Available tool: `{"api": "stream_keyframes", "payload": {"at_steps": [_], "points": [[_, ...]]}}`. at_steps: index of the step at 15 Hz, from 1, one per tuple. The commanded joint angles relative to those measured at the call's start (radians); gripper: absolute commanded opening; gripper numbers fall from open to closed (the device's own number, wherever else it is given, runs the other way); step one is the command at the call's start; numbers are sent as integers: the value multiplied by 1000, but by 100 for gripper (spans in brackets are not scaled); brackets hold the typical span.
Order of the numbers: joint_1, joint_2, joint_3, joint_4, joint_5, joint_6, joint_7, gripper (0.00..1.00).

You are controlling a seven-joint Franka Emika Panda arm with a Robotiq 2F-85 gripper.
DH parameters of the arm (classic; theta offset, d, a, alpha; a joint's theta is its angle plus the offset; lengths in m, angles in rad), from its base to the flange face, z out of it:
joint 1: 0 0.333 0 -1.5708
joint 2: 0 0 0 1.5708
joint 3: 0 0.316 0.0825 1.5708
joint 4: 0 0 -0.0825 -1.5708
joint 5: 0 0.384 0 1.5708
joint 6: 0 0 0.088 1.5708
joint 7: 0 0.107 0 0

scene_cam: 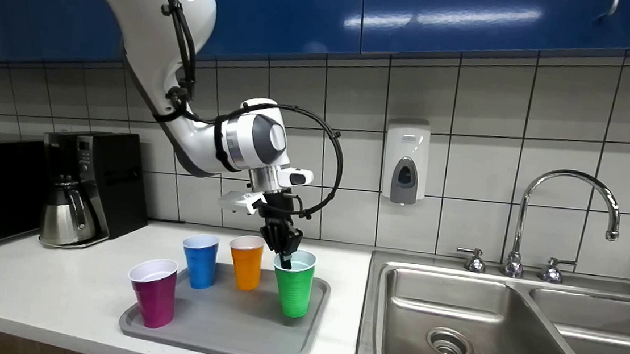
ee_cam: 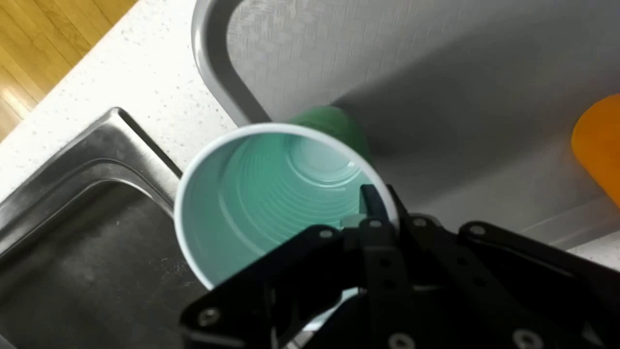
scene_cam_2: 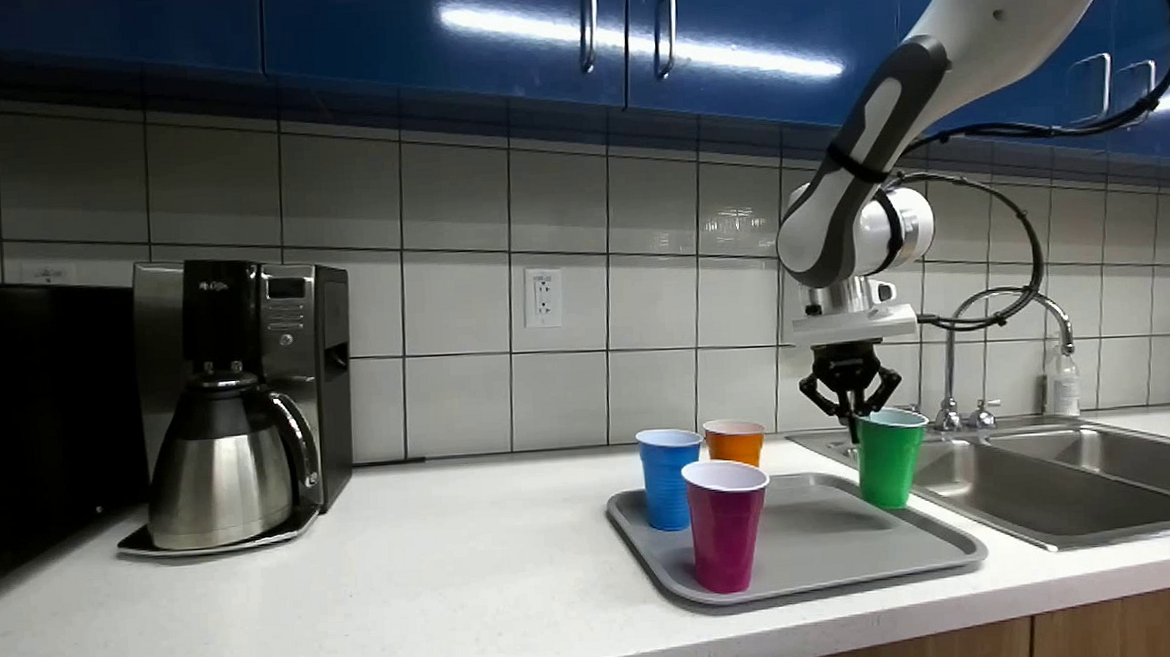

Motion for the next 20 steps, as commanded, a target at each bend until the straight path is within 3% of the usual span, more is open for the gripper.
{"api": "stream_keyframes", "payload": {"at_steps": [1,18,19,20], "points": [[-1,1,13,9,-9,-66,-44,1],[10,51,10,16,-37,-102,-52,1],[11,54,10,18,-35,-107,-51,27],[12,56,10,20,-34,-109,-50,29]]}}
